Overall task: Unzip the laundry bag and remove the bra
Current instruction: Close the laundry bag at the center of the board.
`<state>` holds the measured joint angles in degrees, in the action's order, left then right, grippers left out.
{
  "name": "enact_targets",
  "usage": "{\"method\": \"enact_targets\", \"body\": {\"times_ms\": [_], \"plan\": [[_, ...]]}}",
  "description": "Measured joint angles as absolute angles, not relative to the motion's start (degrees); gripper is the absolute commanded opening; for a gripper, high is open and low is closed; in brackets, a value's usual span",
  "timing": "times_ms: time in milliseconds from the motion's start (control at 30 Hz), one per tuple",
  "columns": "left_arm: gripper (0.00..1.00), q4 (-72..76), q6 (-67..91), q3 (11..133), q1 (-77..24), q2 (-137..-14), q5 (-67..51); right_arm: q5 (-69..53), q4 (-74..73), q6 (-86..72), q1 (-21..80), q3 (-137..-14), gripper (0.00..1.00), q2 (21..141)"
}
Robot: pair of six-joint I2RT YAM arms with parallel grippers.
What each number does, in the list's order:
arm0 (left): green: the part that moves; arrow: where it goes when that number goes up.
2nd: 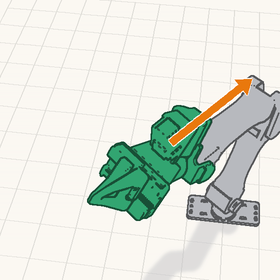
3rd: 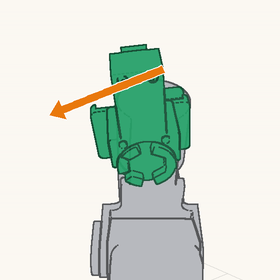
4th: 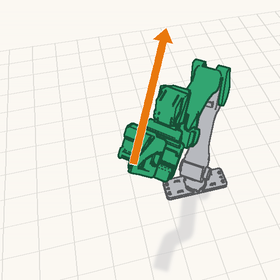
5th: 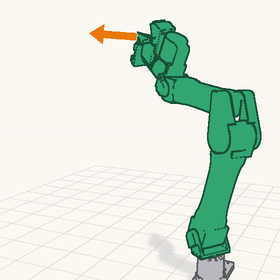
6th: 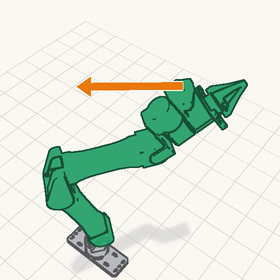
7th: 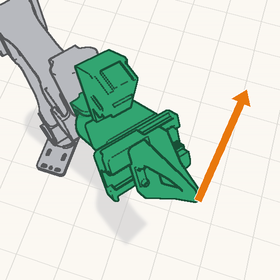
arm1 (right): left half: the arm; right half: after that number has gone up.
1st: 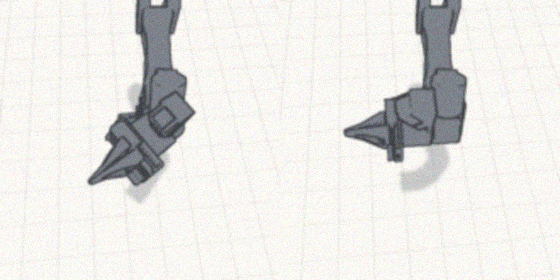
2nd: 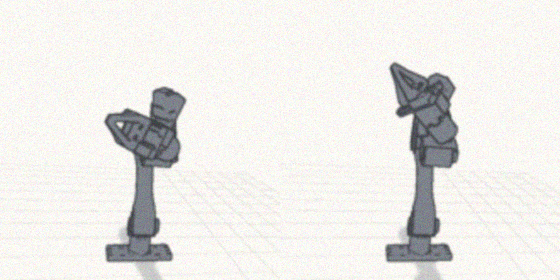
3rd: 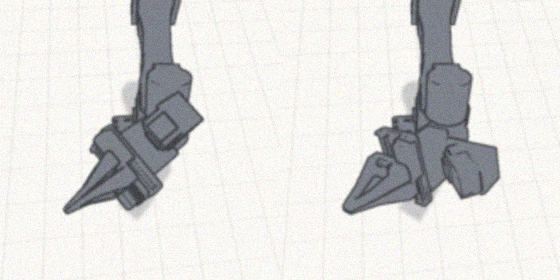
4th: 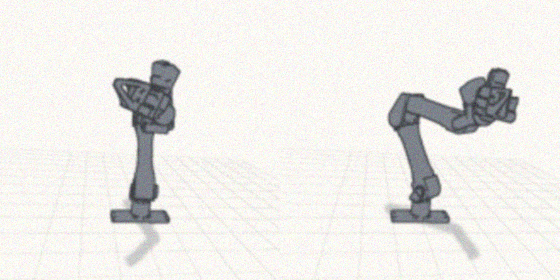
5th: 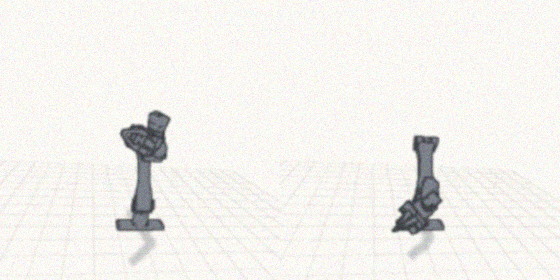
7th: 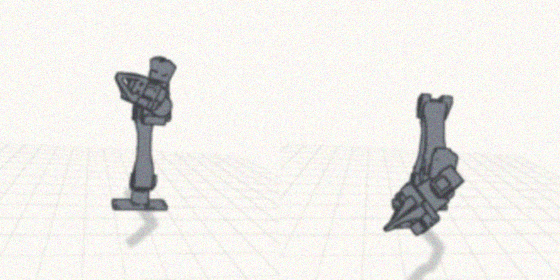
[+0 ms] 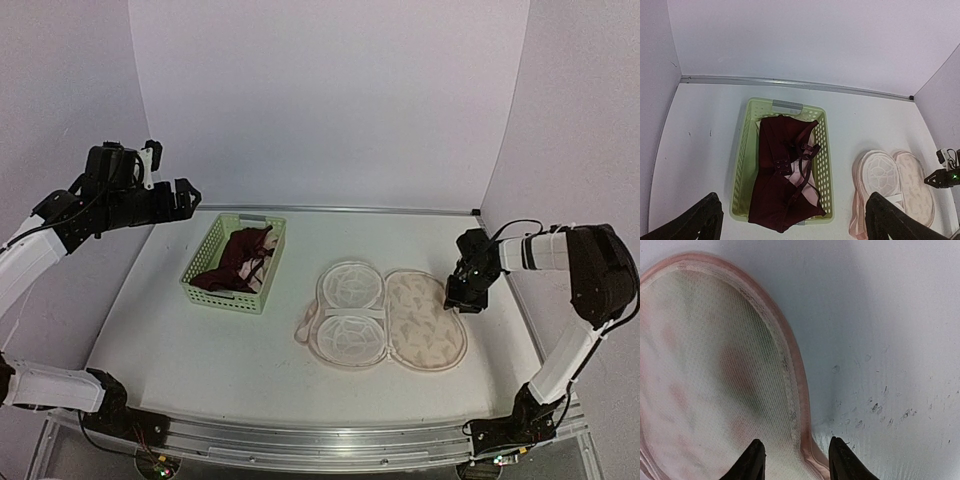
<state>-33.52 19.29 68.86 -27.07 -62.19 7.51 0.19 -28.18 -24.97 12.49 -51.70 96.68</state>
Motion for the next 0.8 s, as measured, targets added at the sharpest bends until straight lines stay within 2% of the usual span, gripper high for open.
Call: {"method": "enact_targets", "body": {"times_ms": [133, 300, 500, 800], "plan": [[0.99, -33.52, 19.27, 68.88, -27.07, -62.19, 7.57, -0.73, -27.57, -24.6, 12.23, -51.83, 0.38, 98.26], [0.99, -33.52, 19.25, 68.88, -27.07, -62.19, 7.57, -1.17, -27.49, -23.97, 12.23, -51.88, 0.28, 98.8], [0.99, -33.52, 19.25, 68.88, -27.07, -62.19, 7.57, -2.13, -27.16, -23.86, 12.12, -51.81, 0.02, 98.8], [0.99, -33.52, 19.22, 68.88, -27.07, -62.19, 7.57, -2.76, -27.05, -24.05, 12.12, -51.72, 0.0, 97.1]]}}
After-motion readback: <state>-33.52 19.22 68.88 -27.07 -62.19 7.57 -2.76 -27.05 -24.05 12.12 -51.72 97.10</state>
